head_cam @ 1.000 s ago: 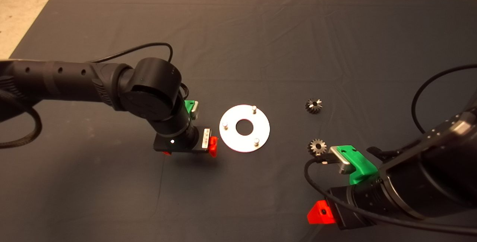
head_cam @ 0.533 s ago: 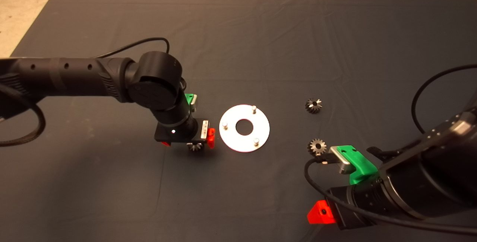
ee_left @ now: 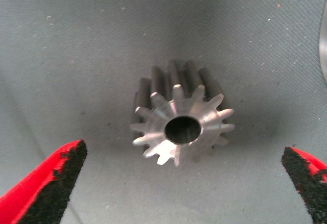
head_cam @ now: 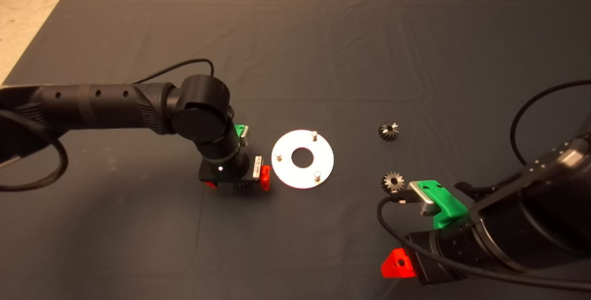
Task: Install three planetary gears onto the carrier pins
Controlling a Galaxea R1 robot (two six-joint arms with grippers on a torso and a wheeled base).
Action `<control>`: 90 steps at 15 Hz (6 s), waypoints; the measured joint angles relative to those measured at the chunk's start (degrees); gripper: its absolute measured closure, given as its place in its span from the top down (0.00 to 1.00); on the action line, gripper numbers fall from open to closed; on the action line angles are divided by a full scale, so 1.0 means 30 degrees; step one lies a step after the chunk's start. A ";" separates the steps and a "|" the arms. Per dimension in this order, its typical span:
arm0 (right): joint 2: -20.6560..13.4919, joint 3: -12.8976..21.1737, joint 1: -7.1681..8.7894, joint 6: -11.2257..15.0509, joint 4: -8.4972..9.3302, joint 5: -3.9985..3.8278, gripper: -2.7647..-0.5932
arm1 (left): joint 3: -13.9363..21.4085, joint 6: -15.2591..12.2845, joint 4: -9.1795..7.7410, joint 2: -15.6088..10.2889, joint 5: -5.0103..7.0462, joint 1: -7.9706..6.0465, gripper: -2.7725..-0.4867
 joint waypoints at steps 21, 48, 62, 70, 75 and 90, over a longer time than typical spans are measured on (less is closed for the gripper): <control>-0.0057 0.0000 0.0000 0.0000 0.0007 0.0003 1.00 | -0.0890 0.0188 0.0307 0.0248 -0.0245 0.0402 0.64; -0.0053 0.0000 0.0000 -0.0008 0.0007 0.0011 1.00 | -0.1959 -0.1320 -0.0280 0.0642 -0.0842 0.0261 0.42; -0.0045 0.0000 -0.0008 -0.0004 0.0007 0.0003 1.00 | -0.2149 -0.1730 0.0228 0.0532 0.0641 -0.0882 0.32; -0.0045 0.0000 -0.0008 -0.0002 0.0007 0.0011 1.00 | -0.0439 -0.3193 0.0245 0.0484 0.0592 -0.0866 0.32; -0.0045 0.0000 -0.0008 0.0000 0.0007 0.0011 1.00 | -0.0414 -0.3201 0.0245 0.0484 0.0592 -0.0866 0.36; -0.0045 0.0000 -0.0008 -0.0004 0.0007 0.0007 1.00 | -0.0366 -0.3177 0.0236 0.0488 0.0529 -0.0860 0.48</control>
